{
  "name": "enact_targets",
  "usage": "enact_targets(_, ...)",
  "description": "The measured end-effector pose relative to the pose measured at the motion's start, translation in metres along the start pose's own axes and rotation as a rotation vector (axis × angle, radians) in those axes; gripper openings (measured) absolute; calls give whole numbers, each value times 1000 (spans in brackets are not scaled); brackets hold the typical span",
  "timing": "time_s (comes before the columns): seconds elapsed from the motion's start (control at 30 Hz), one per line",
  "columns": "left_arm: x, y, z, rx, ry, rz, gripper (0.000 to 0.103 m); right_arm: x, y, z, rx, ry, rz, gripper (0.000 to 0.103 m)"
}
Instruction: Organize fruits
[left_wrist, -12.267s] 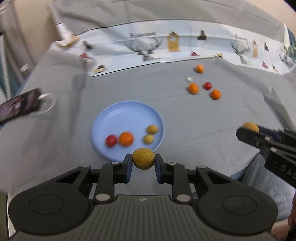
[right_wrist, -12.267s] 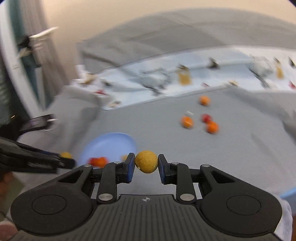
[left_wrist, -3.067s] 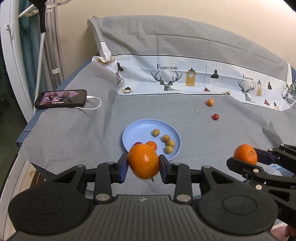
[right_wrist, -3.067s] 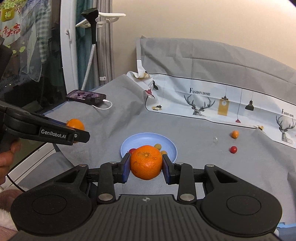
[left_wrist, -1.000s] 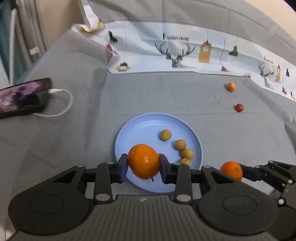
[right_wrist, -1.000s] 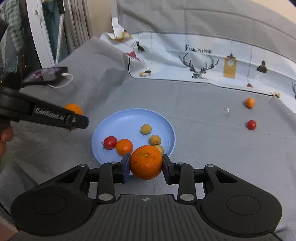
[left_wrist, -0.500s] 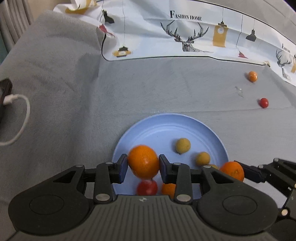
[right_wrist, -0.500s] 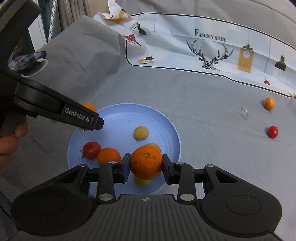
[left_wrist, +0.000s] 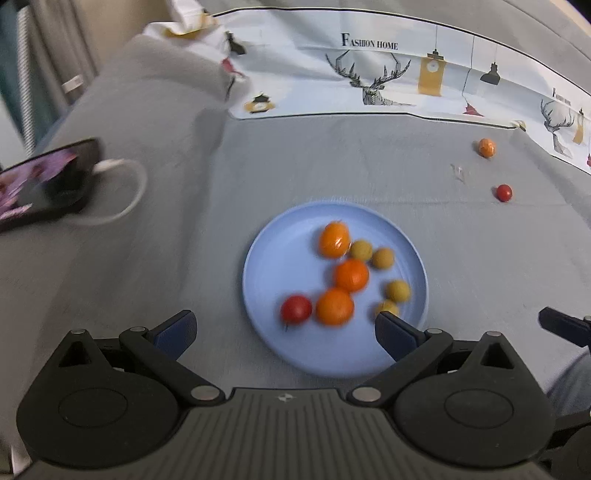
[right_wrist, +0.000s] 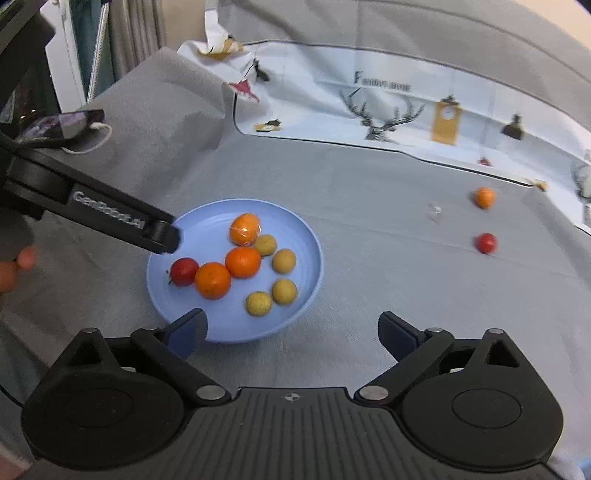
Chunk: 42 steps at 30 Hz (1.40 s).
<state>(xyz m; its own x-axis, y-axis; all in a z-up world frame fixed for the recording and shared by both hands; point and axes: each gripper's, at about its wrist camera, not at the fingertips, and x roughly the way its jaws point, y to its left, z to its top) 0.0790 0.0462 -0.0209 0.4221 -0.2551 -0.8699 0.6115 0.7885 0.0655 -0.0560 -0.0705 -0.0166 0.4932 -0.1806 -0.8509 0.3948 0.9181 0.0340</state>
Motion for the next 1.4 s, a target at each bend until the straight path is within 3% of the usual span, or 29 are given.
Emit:
enact_targets(0.3, -80, -2, -40, -3, 5, 8, 103, -73, 3, -13, 32, -88, -30, 102)
enact_targets(0.73, -132, -9, -74, -20, -45, 35, 103, -127, 9, -34, 41, -174, -33, 102)
enact_targets(0.9, -155, -8, -74, -38, -47, 26, 103, -140, 5, -38, 63, -183, -37, 102)
enact_targets(1.13, -196, -6, -66, -58, -118, 51, 103, -152, 1, -38, 88, -198, -35, 102)
enact_targets(1.4, -237, 2, -45, -110, -69, 25, 103, -156, -3, -33, 122, -188, -34, 102)
